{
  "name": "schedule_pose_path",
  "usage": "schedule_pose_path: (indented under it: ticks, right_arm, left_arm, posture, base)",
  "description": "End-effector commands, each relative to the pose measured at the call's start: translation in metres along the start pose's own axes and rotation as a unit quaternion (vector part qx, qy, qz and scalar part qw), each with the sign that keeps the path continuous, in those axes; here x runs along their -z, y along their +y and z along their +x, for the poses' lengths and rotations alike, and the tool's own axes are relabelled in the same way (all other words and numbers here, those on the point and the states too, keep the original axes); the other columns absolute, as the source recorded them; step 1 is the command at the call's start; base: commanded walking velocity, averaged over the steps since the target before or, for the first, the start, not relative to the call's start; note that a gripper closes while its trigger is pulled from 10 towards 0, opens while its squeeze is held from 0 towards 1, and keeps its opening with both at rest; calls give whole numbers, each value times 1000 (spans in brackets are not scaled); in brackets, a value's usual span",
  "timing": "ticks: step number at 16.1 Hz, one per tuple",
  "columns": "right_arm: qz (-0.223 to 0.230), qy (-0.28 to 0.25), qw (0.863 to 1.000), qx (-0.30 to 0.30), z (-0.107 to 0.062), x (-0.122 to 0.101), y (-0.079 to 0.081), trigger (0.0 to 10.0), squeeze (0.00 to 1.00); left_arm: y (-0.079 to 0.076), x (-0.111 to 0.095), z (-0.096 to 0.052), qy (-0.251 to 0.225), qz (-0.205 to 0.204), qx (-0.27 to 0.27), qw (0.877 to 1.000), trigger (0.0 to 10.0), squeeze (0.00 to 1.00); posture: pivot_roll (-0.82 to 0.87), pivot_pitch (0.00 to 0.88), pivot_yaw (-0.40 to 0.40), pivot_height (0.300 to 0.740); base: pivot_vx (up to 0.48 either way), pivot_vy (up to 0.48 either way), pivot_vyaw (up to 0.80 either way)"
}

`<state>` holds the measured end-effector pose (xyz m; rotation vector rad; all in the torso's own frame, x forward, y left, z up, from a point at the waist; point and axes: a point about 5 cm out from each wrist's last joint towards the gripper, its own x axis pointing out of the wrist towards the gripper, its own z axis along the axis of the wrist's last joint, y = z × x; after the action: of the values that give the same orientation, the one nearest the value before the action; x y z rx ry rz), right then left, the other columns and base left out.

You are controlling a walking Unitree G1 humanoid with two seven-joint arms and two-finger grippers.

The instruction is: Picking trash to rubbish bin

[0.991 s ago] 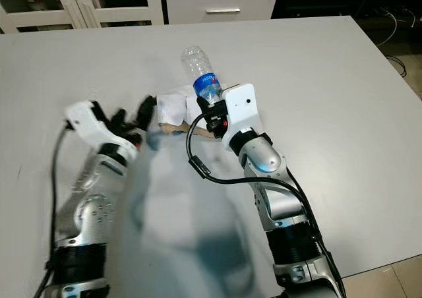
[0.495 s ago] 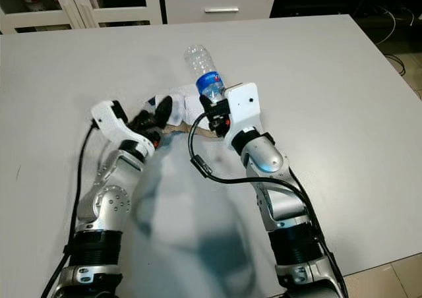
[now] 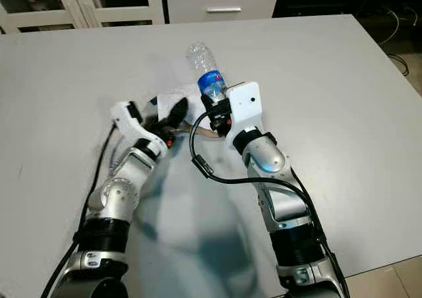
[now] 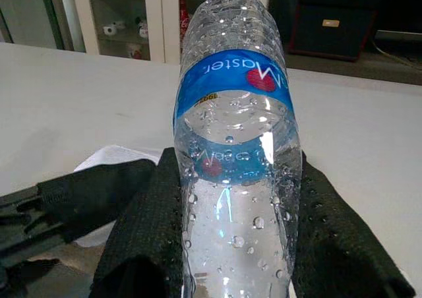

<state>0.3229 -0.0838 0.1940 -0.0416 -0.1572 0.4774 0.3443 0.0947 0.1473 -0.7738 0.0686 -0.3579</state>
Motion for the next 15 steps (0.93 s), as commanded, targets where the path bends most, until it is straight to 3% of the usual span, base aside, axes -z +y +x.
schedule_pose_path:
  ticks: [1, 4, 5, 15]
  right_arm:
    - [-5, 0, 1000, 9, -5, -1, -2, 10000, 0]
    - [0, 2, 1000, 12, -6, -2, -3, 10000, 0]
    - [1, 2, 1000, 14, -6, -2, -3, 10000, 0]
    - [7, 6, 1000, 15, -6, -1, -3, 10000, 0]
  left_arm:
    - [2, 18, 0, 38, -22, 1, 999, 10000, 0]
    - [5, 27, 3, 56, -30, 9, 998, 10000, 0]
    - [6, 29, 4, 60, -25, 12, 998, 0, 0]
    - [14, 29, 1, 42, -28, 9, 999, 0, 0]
  posture:
    - [-206, 247, -40, 740]
    - [-208, 248, -38, 740]
    - [-211, 250, -37, 740]
    - [-208, 250, -40, 740]
  base:
    - [0, 0, 0]
    - [0, 0, 0]
    - [0, 0, 0]
    - [0, 0, 0]
